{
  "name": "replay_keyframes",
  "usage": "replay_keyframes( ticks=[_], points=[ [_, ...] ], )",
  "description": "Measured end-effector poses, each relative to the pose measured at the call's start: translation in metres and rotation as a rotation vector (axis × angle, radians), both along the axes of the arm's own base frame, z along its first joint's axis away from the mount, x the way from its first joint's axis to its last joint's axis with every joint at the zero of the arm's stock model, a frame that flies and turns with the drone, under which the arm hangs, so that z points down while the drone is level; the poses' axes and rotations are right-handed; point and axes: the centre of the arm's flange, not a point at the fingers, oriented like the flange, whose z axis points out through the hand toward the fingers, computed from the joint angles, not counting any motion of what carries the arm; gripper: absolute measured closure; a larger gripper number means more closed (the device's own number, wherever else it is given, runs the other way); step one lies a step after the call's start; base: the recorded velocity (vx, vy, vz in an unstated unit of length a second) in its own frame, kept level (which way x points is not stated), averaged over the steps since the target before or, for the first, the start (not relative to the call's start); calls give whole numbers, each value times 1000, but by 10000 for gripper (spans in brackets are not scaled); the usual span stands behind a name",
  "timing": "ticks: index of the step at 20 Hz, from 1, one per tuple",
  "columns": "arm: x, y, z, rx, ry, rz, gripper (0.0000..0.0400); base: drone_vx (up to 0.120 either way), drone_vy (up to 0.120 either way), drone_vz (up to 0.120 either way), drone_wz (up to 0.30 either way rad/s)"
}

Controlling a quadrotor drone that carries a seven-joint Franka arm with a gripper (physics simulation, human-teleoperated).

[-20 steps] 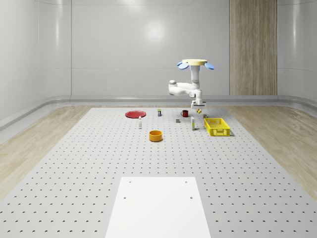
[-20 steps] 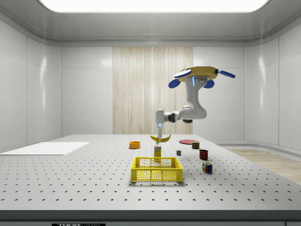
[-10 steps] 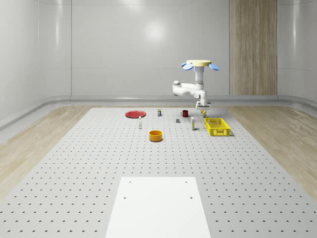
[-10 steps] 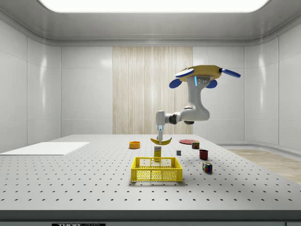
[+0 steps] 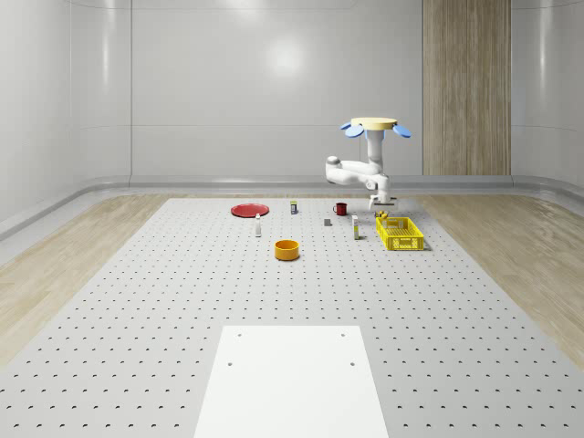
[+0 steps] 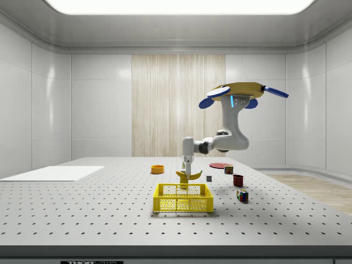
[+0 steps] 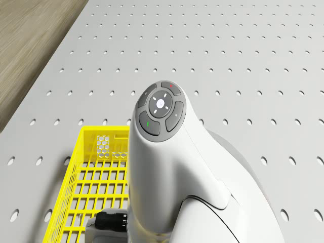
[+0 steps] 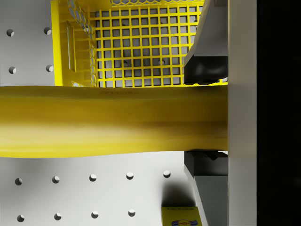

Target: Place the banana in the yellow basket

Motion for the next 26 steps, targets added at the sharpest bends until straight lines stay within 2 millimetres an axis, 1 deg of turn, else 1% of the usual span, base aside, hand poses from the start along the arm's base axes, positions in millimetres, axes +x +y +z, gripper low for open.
replay_keyframes(
  ticks=[5,12,16,20,26],
  points=[
    [0,0,0,0,0,0,211,0,120,0,0],
    [0,0,0,0,0,0,211,0,120,-114,0],
    [0,0,0,0,0,0,211,0,110,0,0],
    [0,0,8,0,0,3,211,0,0,0,0],
    [0,0,32,0,0,2,211,0,0,0,0]
  ],
)
